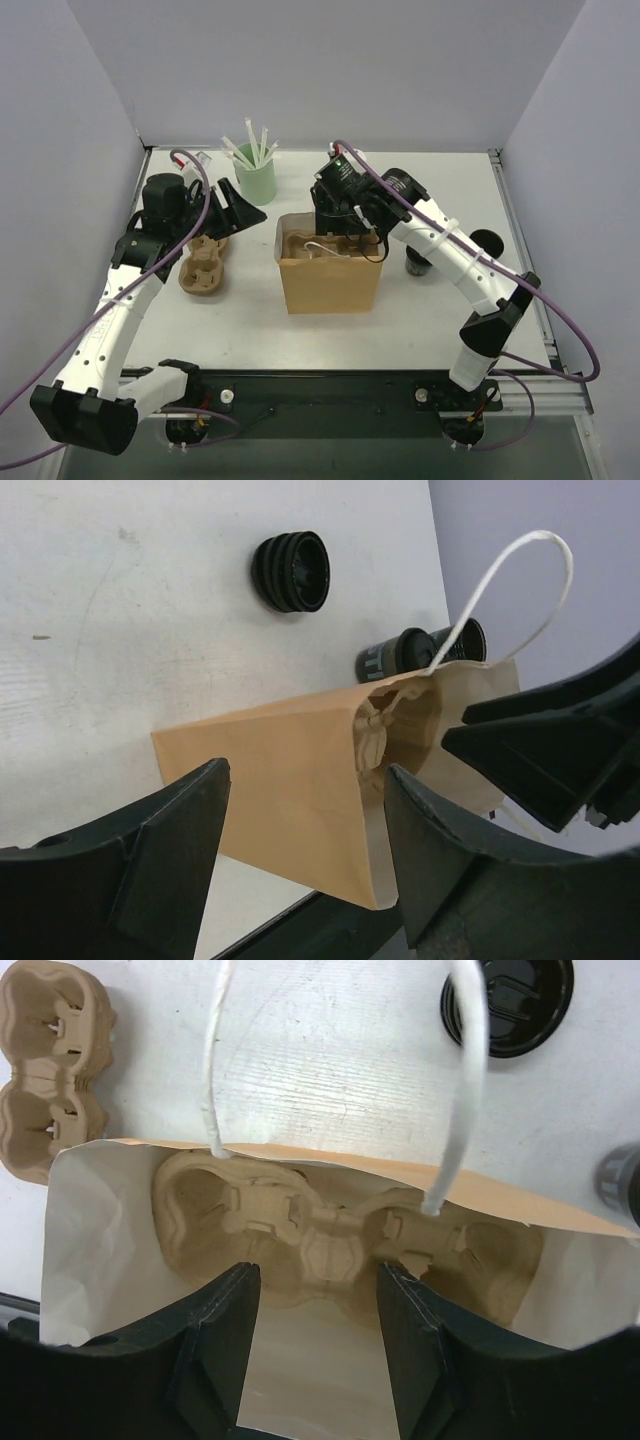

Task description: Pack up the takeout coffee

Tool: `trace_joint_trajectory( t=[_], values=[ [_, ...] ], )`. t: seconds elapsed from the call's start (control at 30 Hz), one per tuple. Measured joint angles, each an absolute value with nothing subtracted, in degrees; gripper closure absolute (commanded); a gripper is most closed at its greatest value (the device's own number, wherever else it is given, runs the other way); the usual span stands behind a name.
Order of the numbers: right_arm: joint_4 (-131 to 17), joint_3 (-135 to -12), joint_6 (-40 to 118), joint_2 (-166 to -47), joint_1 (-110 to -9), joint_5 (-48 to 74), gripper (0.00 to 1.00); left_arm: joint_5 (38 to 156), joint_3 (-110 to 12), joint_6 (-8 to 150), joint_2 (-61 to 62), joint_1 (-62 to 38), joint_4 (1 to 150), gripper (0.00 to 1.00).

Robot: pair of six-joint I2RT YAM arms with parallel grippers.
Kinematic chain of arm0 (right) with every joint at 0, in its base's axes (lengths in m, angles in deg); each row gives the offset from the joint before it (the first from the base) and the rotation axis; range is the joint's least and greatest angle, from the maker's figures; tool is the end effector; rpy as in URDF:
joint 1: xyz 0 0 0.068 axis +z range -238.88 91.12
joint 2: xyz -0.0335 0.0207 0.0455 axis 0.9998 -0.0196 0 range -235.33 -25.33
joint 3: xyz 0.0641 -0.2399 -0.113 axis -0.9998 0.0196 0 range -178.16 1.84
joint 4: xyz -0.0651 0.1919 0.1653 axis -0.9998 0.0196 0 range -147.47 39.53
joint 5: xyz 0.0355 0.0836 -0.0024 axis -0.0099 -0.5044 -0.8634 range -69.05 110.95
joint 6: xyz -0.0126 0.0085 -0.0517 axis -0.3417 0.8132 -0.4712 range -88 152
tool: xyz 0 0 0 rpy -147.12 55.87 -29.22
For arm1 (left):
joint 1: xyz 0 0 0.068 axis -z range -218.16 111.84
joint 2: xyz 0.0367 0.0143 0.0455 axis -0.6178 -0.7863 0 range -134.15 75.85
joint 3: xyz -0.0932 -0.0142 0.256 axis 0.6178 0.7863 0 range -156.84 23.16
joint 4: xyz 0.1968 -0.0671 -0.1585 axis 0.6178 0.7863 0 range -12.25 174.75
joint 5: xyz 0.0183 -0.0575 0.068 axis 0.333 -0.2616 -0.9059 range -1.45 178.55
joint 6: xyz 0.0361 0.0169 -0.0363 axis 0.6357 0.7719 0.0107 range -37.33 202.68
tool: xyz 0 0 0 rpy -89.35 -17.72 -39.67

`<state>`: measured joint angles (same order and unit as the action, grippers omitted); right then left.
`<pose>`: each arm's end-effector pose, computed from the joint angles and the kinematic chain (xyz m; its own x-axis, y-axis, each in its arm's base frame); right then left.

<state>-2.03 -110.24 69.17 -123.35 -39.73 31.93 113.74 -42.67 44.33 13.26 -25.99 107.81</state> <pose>0.2416 0.2692 0.4207 -0.7367 0.0548 -0.6740 -0.2560 0.8999 0.3530 0.2261 -0.0641 0.3736 -0.6947 -0.4244 -0.5807 0.1672 0.6900 -0.7043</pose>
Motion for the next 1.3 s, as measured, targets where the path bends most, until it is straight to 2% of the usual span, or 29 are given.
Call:
trace_joint_trajectory(
  t=[0.07,0.4,0.53,0.57,0.77,0.97,1.3],
  values=[
    [-3.7,-109.3,68.4,-123.4,-39.7,31.2,0.51,112.9,-43.5,45.0,13.2,-23.8,107.8,0.3],
    [-9.3,-103.7,59.2,-122.9,-39.4,26.6,0.62,108.1,-48.4,50.1,6.9,-14.9,111.0,0.48],
    [-11.0,-101.4,53.7,-120.6,-40.2,22.3,0.64,106.4,-49.1,52.4,6.0,-13.8,113.4,0.66],
    [-11.2,-101.0,52.2,-119.9,-40.4,20.9,0.65,106.3,-49.3,53.0,5.9,-13.8,113.7,0.79],
    [-12.6,-97.0,41.8,-115.3,-40.8,12.9,0.75,107.7,-49.4,56.0,4.8,-13.5,113.9,1.0],
    [-13.3,-95.2,33.8,-113.6,-40.8,6.6,0.89,110.7,-50.0,60.0,3.6,-13.5,113.2,1.0],
    [-14.9,-94.6,26.1,-110.5,-40.2,6.2,0.93,114.6,-48.8,65.0,4.6,-13.5,107.0,1.0]
  ],
)
